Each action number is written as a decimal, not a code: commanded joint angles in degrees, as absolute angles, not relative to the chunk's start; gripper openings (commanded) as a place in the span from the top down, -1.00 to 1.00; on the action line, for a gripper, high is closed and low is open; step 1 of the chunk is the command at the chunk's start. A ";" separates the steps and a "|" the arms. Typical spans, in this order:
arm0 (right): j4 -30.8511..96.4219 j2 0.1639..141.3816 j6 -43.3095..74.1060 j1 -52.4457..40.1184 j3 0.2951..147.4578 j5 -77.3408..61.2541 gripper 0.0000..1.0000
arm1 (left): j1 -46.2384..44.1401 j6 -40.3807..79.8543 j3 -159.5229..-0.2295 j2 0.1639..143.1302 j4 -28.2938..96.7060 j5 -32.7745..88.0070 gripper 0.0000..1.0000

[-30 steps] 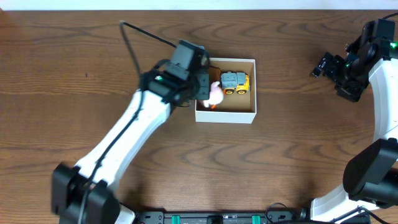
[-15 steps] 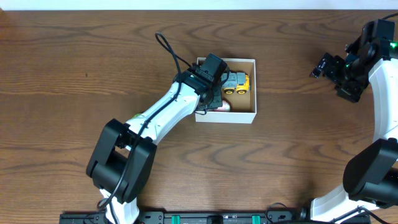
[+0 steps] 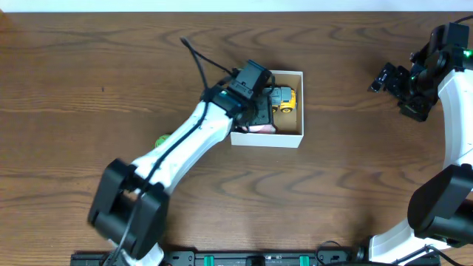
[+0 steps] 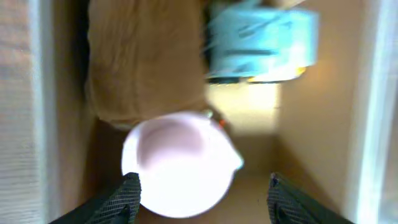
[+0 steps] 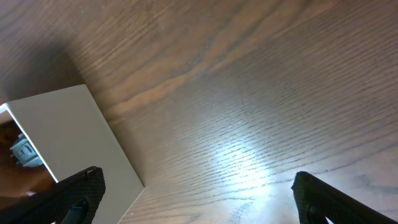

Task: Pack container
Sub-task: 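Carry figure right with left gripper and drop into box, then move left gripper to green numbered ball and grasp it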

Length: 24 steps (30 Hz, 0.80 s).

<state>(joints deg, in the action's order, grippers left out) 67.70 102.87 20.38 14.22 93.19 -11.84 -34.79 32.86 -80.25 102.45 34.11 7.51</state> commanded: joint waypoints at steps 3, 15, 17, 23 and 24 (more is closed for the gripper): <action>67.72 103.42 20.53 13.43 92.97 -11.86 -0.99 | -34.96 29.65 -80.51 92.68 35.07 6.28 -0.47; 67.70 103.42 20.53 13.43 92.97 -11.86 -0.99 | -25.80 27.81 -78.78 86.63 59.83 -15.29 -0.59; 67.70 103.42 20.53 13.43 92.97 -11.86 -0.98 | -22.26 27.29 -76.77 87.44 60.62 -15.09 -0.59; 67.66 103.42 20.56 13.43 92.97 -11.86 -0.99 | -12.29 21.89 -71.77 91.57 59.90 -7.86 -0.59; 67.66 103.42 20.56 13.41 92.97 -11.86 -0.98 | -11.16 21.02 -71.35 92.53 59.48 -6.50 -0.59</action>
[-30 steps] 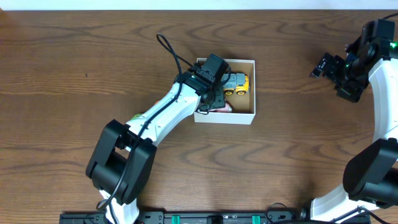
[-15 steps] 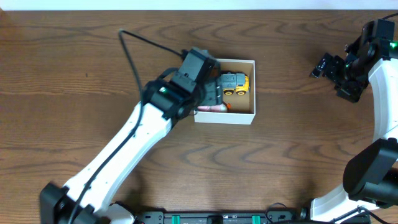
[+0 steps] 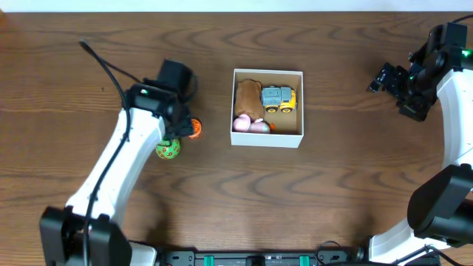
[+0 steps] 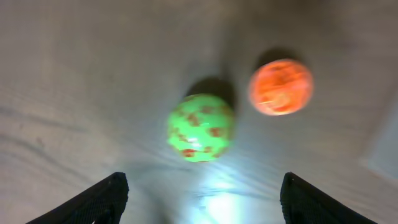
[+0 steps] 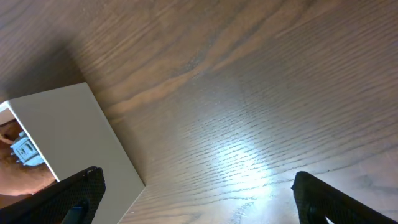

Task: Pack container
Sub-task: 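Move left gripper to green numbered ball and grasp it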

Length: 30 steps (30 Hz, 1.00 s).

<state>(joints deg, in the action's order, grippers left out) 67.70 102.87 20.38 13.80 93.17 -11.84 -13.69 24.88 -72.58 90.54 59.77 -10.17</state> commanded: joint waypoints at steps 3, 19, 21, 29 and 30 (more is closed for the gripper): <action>67.53 103.42 20.56 13.41 92.97 -11.86 -0.98 | -8.45 18.20 -71.02 96.75 58.59 -1.67 -0.59; 67.53 103.42 20.53 13.43 92.97 -11.84 -0.99 | -8.05 17.19 -68.18 108.88 54.74 -1.45 -0.21; 67.53 103.42 20.56 13.43 92.97 -11.84 -0.98 | -8.05 17.17 -68.25 108.75 54.63 -1.45 -0.04; 67.55 103.42 20.56 13.41 92.99 -11.86 -0.99 | -8.16 16.88 -75.42 104.47 60.60 1.21 0.14; 67.55 103.42 20.56 13.43 92.97 -11.86 -0.98 | -8.21 16.29 -76.95 103.33 61.47 3.20 0.16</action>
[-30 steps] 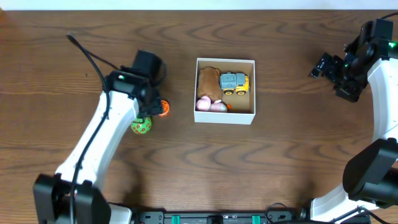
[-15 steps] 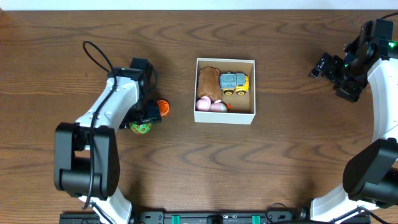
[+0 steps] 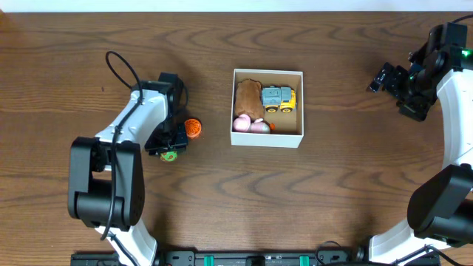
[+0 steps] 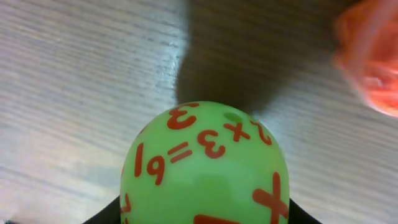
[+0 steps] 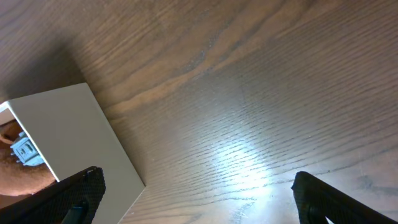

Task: Pack container
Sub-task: 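Move left gripper to green numbered ball and grasp it, then carry green ball with left gripper and release into box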

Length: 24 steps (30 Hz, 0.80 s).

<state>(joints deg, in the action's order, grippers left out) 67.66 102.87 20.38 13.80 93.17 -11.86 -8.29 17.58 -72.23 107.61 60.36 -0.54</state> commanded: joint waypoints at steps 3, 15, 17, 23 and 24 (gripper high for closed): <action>67.53 103.42 20.56 13.41 92.97 -11.86 -0.98 | -9.08 15.81 -82.19 99.13 63.33 9.98 0.23; 67.48 103.42 20.56 13.43 92.99 -11.86 -0.98 | -25.50 15.03 -86.59 92.14 43.55 16.88 0.24; 67.51 103.42 20.53 13.41 92.99 -11.86 -0.98 | -28.45 15.03 -86.59 94.87 41.28 16.88 0.24; 67.53 103.42 20.53 13.41 92.99 -11.86 -0.98 | -33.74 11.29 -86.59 104.18 37.45 16.88 0.25; 67.53 103.42 20.53 13.43 92.97 -11.84 -0.99 | -34.30 10.22 -86.59 105.27 36.93 16.86 0.26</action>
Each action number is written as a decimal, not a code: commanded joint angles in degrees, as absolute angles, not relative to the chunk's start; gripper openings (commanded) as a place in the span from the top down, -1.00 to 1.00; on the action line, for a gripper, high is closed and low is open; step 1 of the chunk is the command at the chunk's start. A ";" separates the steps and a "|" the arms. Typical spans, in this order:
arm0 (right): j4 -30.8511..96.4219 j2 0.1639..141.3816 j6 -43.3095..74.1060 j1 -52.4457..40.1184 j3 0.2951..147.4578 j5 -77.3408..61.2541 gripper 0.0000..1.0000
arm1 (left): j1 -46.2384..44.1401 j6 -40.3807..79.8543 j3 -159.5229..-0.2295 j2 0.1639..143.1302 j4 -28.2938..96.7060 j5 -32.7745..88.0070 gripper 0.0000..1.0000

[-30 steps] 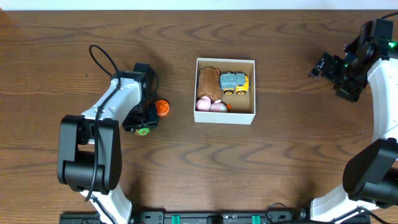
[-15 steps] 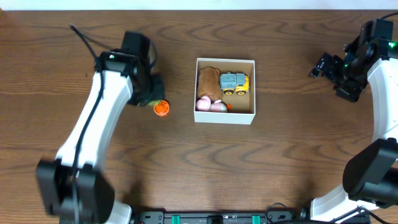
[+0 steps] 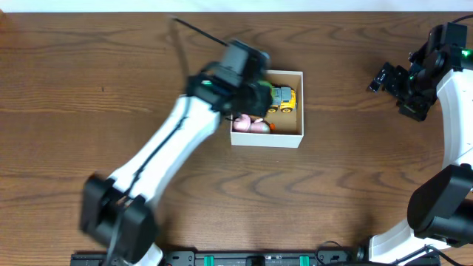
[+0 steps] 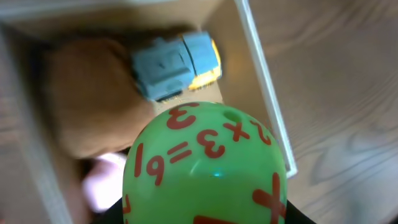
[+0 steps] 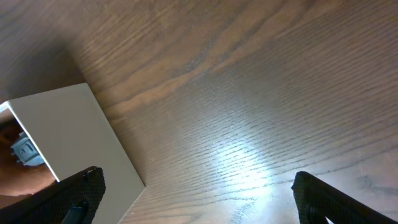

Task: Pack container
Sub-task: 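Carry green ball with left gripper and release into box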

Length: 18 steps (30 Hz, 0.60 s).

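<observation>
A green ball [image 4: 205, 168] with red numbers fills the left wrist view, with my left gripper [image 4: 205, 214] shut on it. It hangs over the white box [image 4: 264, 93]. Under it lie a grey-and-yellow toy truck [image 4: 174, 59], a brown soft piece [image 4: 93, 93] and a pink round thing [image 4: 109, 180]. Overhead, my left gripper [image 3: 247, 80] is blurred over the left half of the box [image 3: 292, 138], beside the truck [image 3: 282, 97]. My right gripper [image 5: 199, 199] stands open above bare wood at the far right [image 3: 395, 90].
The left arm [image 3: 170, 148] slants across the table from the front left up to the box and covers the wood left of it. One white corner of the box [image 5: 81, 137] shows in the right wrist view.
My left gripper was down on the table left of the box, round the green ball beside an orange ball. Now it holds the green ball over the box. The right arm has not moved.
My left gripper was open inside the box, over the pink thing. Then it hung open above a green and an orange ball on the table to the left. Then it was round the green ball, which it now holds over the box.
</observation>
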<state>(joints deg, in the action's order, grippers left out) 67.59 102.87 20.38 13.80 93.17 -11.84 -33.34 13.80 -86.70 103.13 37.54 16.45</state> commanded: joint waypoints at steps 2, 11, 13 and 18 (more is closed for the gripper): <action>67.51 103.42 20.53 13.41 92.97 -11.84 -0.99 | -35.40 8.23 -86.61 107.33 35.90 16.78 0.24; 67.55 103.42 20.56 13.41 92.97 -11.86 -0.99 | -39.40 5.34 -86.59 112.75 35.59 13.28 0.22; 67.53 103.42 20.53 13.41 92.97 -11.86 -0.99 | -40.40 4.58 -86.59 113.67 35.20 12.34 0.21; 67.81 103.42 20.53 13.41 92.97 -11.84 -0.98 | -42.00 4.05 -86.61 114.21 34.37 10.13 -0.15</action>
